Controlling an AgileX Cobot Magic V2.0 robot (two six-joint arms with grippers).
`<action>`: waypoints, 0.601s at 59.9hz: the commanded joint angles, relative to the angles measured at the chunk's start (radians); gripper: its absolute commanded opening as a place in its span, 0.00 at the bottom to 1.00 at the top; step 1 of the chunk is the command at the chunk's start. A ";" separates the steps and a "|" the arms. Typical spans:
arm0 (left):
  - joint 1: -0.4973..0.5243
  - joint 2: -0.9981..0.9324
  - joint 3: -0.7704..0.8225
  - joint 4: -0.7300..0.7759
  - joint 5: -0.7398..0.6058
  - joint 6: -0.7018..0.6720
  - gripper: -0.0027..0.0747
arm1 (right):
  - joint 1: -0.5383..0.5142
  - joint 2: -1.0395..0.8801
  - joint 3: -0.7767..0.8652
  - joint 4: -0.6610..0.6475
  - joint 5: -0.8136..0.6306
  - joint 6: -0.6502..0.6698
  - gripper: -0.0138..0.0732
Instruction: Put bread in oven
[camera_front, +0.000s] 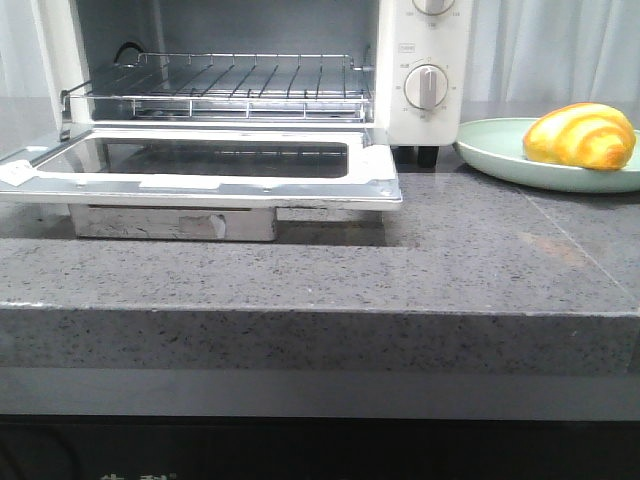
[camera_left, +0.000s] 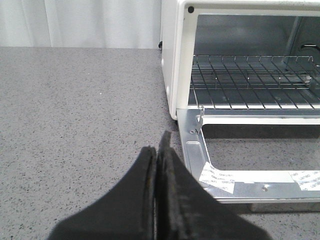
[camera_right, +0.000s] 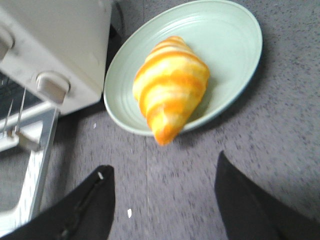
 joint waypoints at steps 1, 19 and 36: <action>0.002 0.005 -0.030 -0.003 -0.073 -0.006 0.01 | -0.037 0.076 -0.093 0.058 -0.101 -0.001 0.72; 0.002 0.005 -0.030 -0.003 -0.073 -0.006 0.01 | -0.090 0.367 -0.388 0.063 0.110 -0.002 0.72; 0.002 0.005 -0.030 -0.003 -0.073 -0.006 0.01 | -0.090 0.532 -0.519 0.064 0.178 -0.002 0.72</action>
